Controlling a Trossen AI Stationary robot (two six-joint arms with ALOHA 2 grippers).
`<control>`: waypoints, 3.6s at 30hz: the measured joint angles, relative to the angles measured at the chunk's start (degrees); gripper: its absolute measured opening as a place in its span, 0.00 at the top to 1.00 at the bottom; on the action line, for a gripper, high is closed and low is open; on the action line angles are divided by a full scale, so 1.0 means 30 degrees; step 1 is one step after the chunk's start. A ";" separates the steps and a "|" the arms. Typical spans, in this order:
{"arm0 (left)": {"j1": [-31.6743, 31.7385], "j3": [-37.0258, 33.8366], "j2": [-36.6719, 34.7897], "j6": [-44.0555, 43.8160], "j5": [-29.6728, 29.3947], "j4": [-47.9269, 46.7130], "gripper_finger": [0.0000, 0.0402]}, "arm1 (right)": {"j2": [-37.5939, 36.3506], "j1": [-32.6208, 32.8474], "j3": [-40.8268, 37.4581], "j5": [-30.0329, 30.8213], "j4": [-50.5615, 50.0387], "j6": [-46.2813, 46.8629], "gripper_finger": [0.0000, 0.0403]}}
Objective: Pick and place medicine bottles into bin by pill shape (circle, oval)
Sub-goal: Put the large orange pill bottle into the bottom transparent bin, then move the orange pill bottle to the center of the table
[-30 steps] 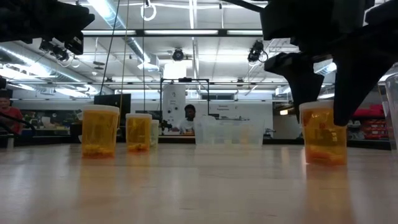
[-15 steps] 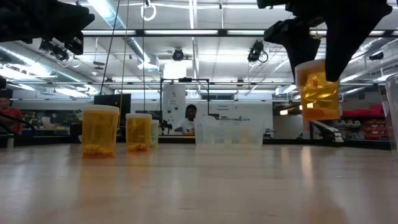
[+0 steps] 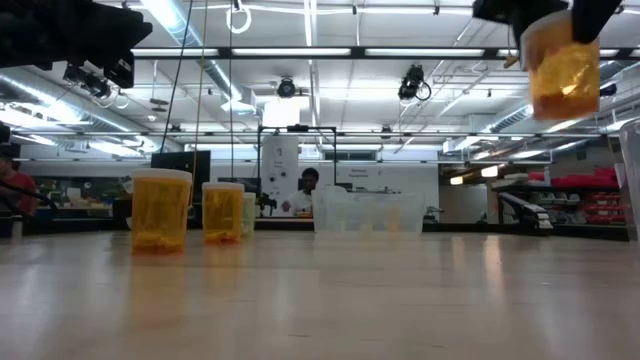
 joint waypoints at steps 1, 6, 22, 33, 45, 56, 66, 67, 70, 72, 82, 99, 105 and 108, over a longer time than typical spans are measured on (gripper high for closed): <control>0.0003 0.0000 0.0004 -0.0007 0.0000 -0.0007 0.80 | -0.0289 0.0175 0.0007 0.0000 -0.0186 0.0477 0.41; 0.0006 0.0000 0.0004 -0.0007 0.0000 -0.0007 0.80 | -0.1557 0.1185 -0.0194 -0.0008 -0.0432 0.2370 0.41; -0.0001 0.0000 0.0005 -0.0007 0.0000 -0.0007 0.80 | -0.2315 0.4322 -0.3083 -0.1001 -0.0249 0.8702 0.41; 0.0001 0.0000 0.0000 -0.0002 0.0000 -0.0007 0.79 | -0.2315 0.5366 -0.4688 -0.1668 -0.0245 1.2196 0.41; 0.0004 0.0000 0.0002 -0.0002 0.0007 -0.0007 0.78 | -0.4247 0.5788 -0.8431 -0.1627 0.2073 1.4128 0.41; 0.0006 0.0000 0.0003 0.0000 0.0007 -0.0007 0.80 | -0.6686 0.5788 -1.2872 -0.1516 0.5828 1.5628 0.41; 0.0003 0.0000 0.0004 -0.0007 0.0007 -0.0007 0.79 | -0.6577 0.5788 -1.2925 -0.1412 0.6084 1.5838 0.38; 0.0003 0.0000 0.0003 0.0000 0.0007 -0.0007 0.79 | -0.6577 0.5788 -1.2925 -0.1399 0.6078 1.5832 0.37; 0.0006 0.0000 0.0000 -0.0007 0.0007 -0.0007 0.80 | -0.6577 0.5788 -1.2925 -0.1375 0.6073 1.5832 0.35; 0.0006 0.0000 0.0004 0.0000 0.0007 0.0000 0.80 | -0.6577 0.5788 -1.2925 -0.1370 0.6071 1.5832 0.35; 0.0006 0.0000 0.0000 -0.0007 0.0002 -0.0007 0.79 | -0.6577 0.5723 -1.2666 -0.1385 0.5884 1.5712 0.34; 0.0001 0.0000 0.0004 -0.0002 0.0004 -0.0002 0.78 | -0.6577 0.4552 -0.8764 0.2770 0.3526 1.2485 0.34; 0.0003 0.0000 0.0004 0.0000 0.0007 -0.0004 0.80 | -0.5908 0.3457 -0.8750 0.3429 0.5399 0.9894 0.34; 0.0001 0.0000 0.0003 0.0002 0.0007 -0.0002 0.80 | -0.5163 0.2570 -0.8750 0.3325 0.6493 0.8097 0.34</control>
